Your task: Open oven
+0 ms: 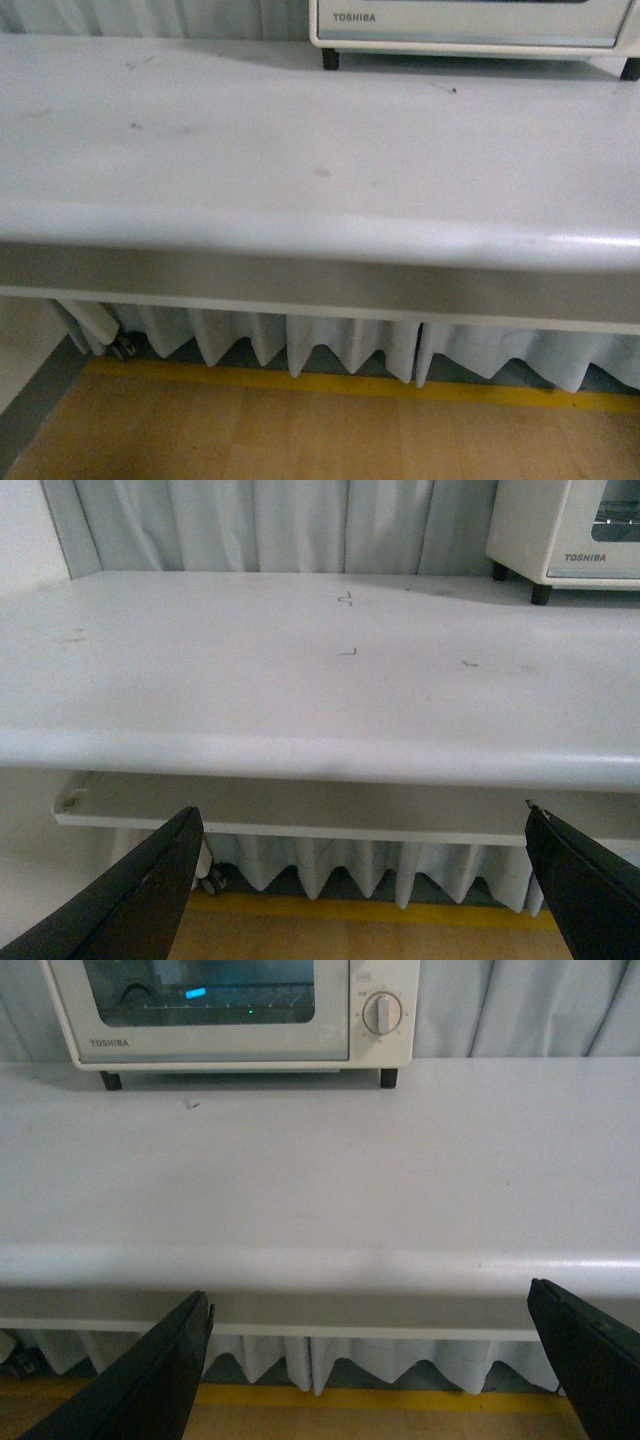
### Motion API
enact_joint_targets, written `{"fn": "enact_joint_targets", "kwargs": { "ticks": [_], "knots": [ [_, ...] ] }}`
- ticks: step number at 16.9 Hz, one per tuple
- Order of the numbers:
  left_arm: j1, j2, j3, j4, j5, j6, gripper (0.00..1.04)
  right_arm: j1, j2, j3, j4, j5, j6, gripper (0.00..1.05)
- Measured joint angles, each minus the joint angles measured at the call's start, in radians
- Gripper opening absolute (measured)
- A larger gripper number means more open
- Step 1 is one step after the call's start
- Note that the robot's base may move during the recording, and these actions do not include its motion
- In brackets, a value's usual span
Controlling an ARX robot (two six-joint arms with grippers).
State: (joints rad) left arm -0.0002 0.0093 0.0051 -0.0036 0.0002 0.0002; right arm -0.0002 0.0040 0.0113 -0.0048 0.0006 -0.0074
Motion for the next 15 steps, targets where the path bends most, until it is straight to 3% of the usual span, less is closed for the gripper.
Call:
{"fn": "enact_joint_targets", "kwargs": {
  "ticks": [15],
  "knots": [
    [0.0, 0.0, 0.0, -0.003, 0.0, 0.0, 0.98, 0.0, 0.0, 0.0, 0.0, 0.0, 0.0, 0.98]
  ]
}}
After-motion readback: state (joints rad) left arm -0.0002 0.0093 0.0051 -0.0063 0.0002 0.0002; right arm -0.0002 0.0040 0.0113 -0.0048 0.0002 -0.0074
